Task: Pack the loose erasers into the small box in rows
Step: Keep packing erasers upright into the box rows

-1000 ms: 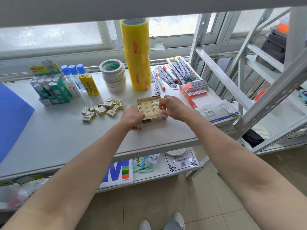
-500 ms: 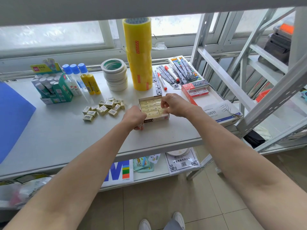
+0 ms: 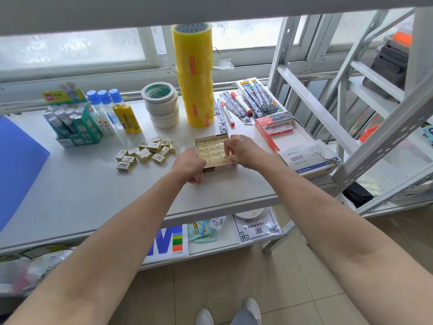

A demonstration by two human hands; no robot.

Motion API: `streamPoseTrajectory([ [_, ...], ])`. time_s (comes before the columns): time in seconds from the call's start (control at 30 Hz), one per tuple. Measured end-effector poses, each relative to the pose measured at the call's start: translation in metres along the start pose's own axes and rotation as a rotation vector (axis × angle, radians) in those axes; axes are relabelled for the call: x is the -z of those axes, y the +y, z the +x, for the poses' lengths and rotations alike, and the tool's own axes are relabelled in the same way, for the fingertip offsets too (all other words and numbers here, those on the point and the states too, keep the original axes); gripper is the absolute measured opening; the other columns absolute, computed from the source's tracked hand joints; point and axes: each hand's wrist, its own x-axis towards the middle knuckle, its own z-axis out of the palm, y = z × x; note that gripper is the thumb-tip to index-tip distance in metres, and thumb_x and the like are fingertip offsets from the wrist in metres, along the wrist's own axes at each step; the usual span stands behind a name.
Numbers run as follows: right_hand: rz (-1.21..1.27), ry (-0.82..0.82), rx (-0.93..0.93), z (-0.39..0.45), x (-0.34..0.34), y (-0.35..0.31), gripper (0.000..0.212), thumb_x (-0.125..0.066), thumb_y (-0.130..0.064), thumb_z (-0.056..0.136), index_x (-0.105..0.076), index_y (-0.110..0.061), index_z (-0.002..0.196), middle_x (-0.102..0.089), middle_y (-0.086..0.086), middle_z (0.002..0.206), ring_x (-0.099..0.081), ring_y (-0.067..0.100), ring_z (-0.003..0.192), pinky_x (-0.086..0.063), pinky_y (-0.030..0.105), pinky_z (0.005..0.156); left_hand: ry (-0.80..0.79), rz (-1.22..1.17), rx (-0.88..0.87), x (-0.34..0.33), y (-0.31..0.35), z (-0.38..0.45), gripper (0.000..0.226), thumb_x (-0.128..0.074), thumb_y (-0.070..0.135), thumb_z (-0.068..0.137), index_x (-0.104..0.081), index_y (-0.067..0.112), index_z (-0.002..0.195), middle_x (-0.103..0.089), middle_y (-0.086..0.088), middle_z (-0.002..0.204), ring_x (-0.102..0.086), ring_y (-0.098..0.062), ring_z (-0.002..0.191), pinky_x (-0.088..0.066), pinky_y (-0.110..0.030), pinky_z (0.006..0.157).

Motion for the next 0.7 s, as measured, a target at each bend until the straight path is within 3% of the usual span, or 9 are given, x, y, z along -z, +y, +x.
streamPoseTrajectory([
  [0.17,-0.025,-0.003,0.004,0.002,0.0,-0.005,0.021,-0.071,-0.01,0.08,-0.058,-0.011,0.096,-0.061,0.005,0.09,-0.052,0.021,0.079,-0.039,0.028,0.07,0.0,-0.009,0.002,0.001,0.0,0.0,0.016,-0.042,0.0,0.084,-0.053,0.009,0.077,-0.065,-0.017,0.071,-0.063,-0.028,0.055,-0.049,-0.025,0.042],
  [0.43,-0.053,-0.015,-0.015,0.003,0.001,-0.008,0.005,-0.07,-0.01,0.08,-0.066,-0.011,0.084,-0.066,0.008,0.095,-0.055,0.018,0.081,-0.038,0.024,0.07,-0.002,-0.18,0.027,0.007,-0.004,-0.006,0.019,-0.044,0.003,0.09,-0.056,0.009,0.078,-0.06,-0.015,0.069,-0.057,-0.024,0.051,-0.045,-0.022,0.041],
  [0.5,-0.004,0.023,-0.011,0.003,0.002,-0.01,0.006,-0.069,-0.016,0.083,-0.068,-0.011,0.086,-0.066,0.007,0.095,-0.059,0.02,0.084,-0.039,0.025,0.071,0.026,-0.401,0.1,0.011,-0.009,-0.008,0.014,-0.046,0.007,0.094,-0.056,0.01,0.084,-0.059,-0.013,0.071,-0.06,-0.023,0.052,-0.044,-0.02,0.04],
  [0.57,0.084,0.084,0.004,0.001,0.003,-0.017,0.011,-0.067,-0.023,0.086,-0.07,-0.012,0.088,-0.068,0.006,0.093,-0.06,0.018,0.081,-0.045,0.028,0.073,-0.023,-0.783,0.187,0.017,-0.016,-0.011,0.004,-0.051,0.009,0.095,-0.055,0.007,0.095,-0.058,-0.012,0.078,-0.066,-0.021,0.056,-0.044,-0.019,0.036],
  [0.63,0.21,0.142,0.041,-0.002,0.002,-0.028,0.014,-0.065,-0.027,0.088,-0.072,-0.014,0.09,-0.068,0.003,0.088,-0.059,0.015,0.077,-0.051,0.032,0.076,-0.098,-1.133,0.209,0.022,-0.027,-0.014,0.011,-0.057,0.008,0.093,-0.053,0.001,0.101,-0.056,-0.015,0.093,-0.071,-0.022,0.066,-0.049,-0.019,0.039],
  [0.7,0.383,0.15,0.095,-0.006,0.0,-0.043,0.017,-0.064,-0.032,0.088,-0.073,-0.018,0.089,-0.068,0.001,0.084,-0.059,0.015,0.076,-0.051,0.034,0.075,-0.153,-1.337,0.199,0.025,-0.036,-0.015,0.02,-0.055,0.011,0.096,-0.054,-0.003,0.11,-0.056,-0.02,0.107,-0.073,-0.025,0.072,-0.057,-0.02,0.05],
])
